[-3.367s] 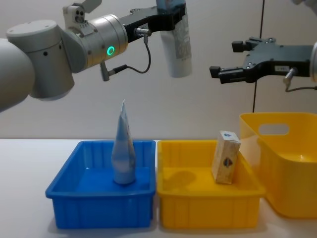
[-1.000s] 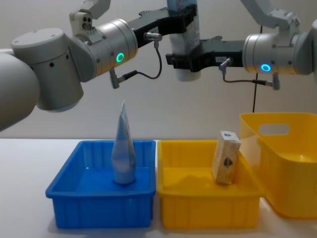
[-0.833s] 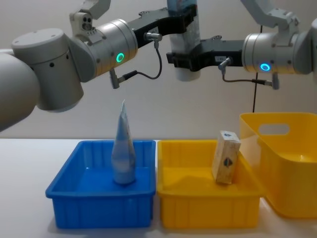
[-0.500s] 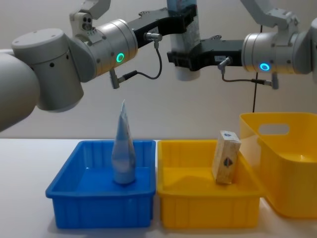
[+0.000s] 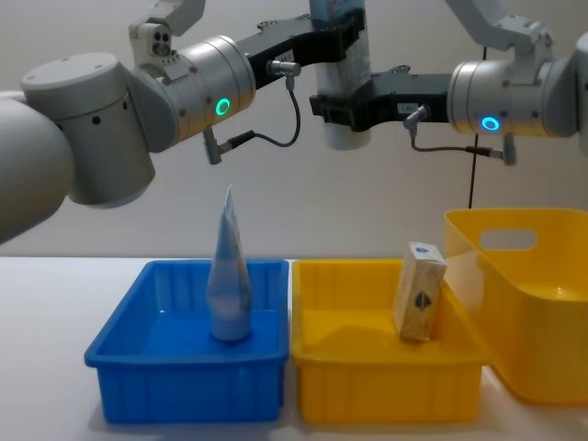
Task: Bimanual collaborative sorting of washing and personal care products
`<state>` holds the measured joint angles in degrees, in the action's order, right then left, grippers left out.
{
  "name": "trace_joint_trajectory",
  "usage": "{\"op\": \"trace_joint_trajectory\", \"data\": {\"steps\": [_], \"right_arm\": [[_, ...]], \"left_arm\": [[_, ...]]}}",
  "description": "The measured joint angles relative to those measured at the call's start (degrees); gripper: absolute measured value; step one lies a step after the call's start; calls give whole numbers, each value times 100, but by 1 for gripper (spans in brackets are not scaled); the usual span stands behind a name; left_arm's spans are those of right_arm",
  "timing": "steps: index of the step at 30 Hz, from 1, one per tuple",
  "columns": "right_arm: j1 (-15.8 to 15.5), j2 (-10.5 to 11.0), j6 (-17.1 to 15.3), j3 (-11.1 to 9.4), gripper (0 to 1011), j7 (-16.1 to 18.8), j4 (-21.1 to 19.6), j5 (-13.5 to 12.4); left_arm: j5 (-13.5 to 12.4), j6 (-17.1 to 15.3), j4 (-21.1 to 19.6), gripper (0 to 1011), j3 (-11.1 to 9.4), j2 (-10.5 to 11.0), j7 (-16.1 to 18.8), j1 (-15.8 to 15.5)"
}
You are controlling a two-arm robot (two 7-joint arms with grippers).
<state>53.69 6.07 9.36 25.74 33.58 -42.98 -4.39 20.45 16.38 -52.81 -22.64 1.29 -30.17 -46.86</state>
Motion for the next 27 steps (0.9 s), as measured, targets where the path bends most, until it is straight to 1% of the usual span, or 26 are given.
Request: {"op": "trace_joint_trajectory", "data": {"steps": [3, 4, 5, 7, 8, 9, 10, 13, 14, 15, 23, 24, 25, 26, 27], "right_arm": [[0, -1, -3, 0, 390, 0, 2, 0], [0, -1, -14, 9, 390, 1, 4, 2], [0, -3, -16, 10, 390, 1, 5, 3], [0, -3, -16, 10, 375, 2, 5, 3], [0, -3, -16, 10, 367, 2, 5, 3], [0, -3, -16, 9, 363, 2, 5, 3], [0, -3, -16, 9, 357, 2, 5, 3], [0, -4, -14, 8, 339, 1, 5, 3], [0, -4, -14, 8, 338, 1, 5, 3], [0, -4, -13, 8, 327, 1, 5, 3], [3, -1, -3, 5, 297, 1, 11, 1], [10, 1, 14, -1, 292, 1, 25, -8], [15, 3, 25, -5, 292, 1, 34, -14], [27, 6, 56, -20, 285, 0, 57, -30], [33, 11, 76, -30, 284, -1, 70, -42]], "left_arm": [[1, 0, -1, 264, -1, 0, -2, 0], [2, 5, -5, 312, -1, -3, -5, -2], [2, 5, -5, 312, -2, -2, -6, -2], [2, 6, -5, 391, -3, -3, -9, -2], [2, 6, -5, 403, -3, -3, -9, -2], [2, 6, -5, 473, -3, -3, -9, -2], [2, 6, -5, 473, -2, -3, -9, -2], [2, 6, -6, 590, -2, -2, -10, -2], [2, 6, -5, 602, -2, -1, -10, -2], [1, 6, -6, 650, -2, -2, -10, -1], [0, 6, -6, 874, 0, 0, -9, 0], [0, 6, -5, 917, 0, 0, -9, 0], [0, 6, -5, 925, 0, 0, -8, 0], [0, 6, -5, 976, 0, 0, -8, 0], [0, 6, -5, 989, 0, 0, -7, 0]]}}
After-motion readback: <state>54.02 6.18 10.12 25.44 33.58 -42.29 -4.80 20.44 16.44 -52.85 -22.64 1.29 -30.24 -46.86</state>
